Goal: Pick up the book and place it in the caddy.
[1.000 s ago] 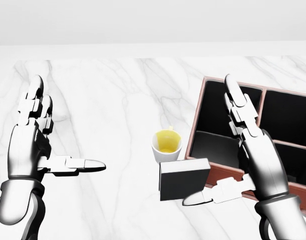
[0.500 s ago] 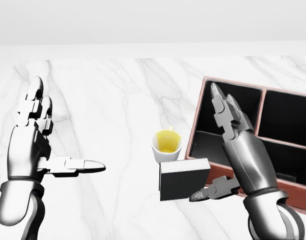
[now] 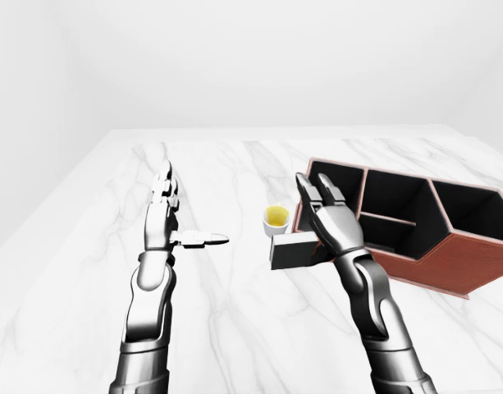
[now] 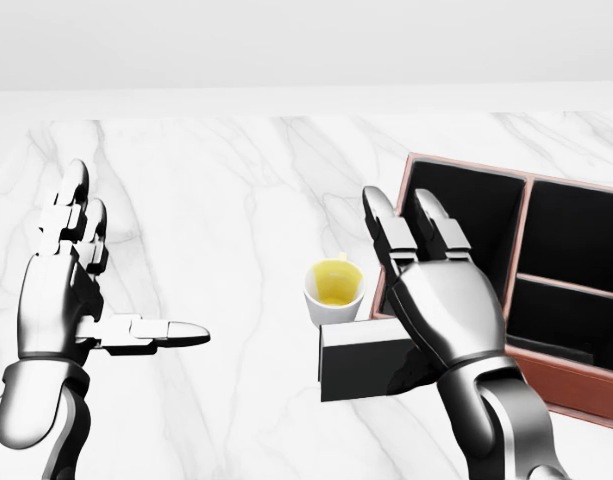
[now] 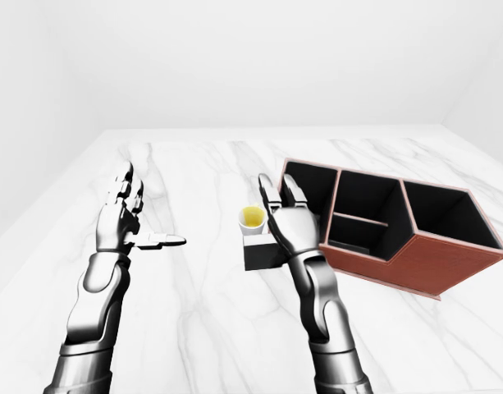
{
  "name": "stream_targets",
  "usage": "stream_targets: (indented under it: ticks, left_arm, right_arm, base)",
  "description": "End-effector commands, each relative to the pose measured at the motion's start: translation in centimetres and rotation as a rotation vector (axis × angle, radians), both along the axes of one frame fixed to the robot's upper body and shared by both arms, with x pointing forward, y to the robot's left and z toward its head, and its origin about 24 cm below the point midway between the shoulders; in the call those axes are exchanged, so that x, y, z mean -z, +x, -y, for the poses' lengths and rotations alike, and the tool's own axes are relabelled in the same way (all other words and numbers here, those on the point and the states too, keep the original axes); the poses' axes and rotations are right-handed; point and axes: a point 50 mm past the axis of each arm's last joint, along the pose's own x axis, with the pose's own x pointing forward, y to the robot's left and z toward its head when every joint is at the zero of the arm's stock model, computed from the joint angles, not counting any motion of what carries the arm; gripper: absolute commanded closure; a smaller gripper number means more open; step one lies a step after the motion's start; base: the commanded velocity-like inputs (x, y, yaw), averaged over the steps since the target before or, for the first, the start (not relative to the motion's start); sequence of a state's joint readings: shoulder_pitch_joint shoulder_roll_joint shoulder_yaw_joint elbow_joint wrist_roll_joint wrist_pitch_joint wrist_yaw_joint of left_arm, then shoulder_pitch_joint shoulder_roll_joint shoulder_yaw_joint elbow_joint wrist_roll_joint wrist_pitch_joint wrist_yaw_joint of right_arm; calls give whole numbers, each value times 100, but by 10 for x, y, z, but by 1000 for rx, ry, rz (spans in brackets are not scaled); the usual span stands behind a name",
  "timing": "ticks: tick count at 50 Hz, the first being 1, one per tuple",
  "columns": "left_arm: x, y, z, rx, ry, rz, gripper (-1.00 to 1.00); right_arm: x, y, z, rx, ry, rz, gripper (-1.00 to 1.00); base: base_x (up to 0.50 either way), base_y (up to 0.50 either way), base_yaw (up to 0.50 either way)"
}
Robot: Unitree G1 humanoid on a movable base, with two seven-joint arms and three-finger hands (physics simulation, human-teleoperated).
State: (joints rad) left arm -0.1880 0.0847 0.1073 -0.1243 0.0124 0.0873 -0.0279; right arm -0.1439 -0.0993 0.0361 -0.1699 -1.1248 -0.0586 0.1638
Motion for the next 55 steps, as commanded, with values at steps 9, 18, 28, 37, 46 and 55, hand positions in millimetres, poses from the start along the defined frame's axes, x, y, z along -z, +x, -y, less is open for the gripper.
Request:
stream_targets:
  ticks: [9,18,28,37,46,55]
  left_arm:
    - [4,0,-1,1,-8,-15,-100]
    - [7,1,-1,3,-9,-29,-100]
    - [8,2,-2,0,-11,-36,-100]
    - [9,1,-2,1,-10,-38,-100]
    - [9,1,-2,1,-10,-40,-100]
    - [13,3,-3,-1,-8,-56,-100]
  right_arm:
    - [17,11,-16,2,-158,-12,-100]
    - [19,11,-17,4,-168,-15,-92]
    - [22,10,-16,5,-167,-18,-75]
    - [28,13,-18,3,-167,-24,-73]
    - [37,15,-19,1,-162,-38,-69]
    - [48,18,-20,-2,-158,-52,-68]
  base:
    - [0,0,0]
    - [0,0,0]
    - [0,0,0]
    - [0,0,0]
    - [0,0,0]
    - [0,0,0]
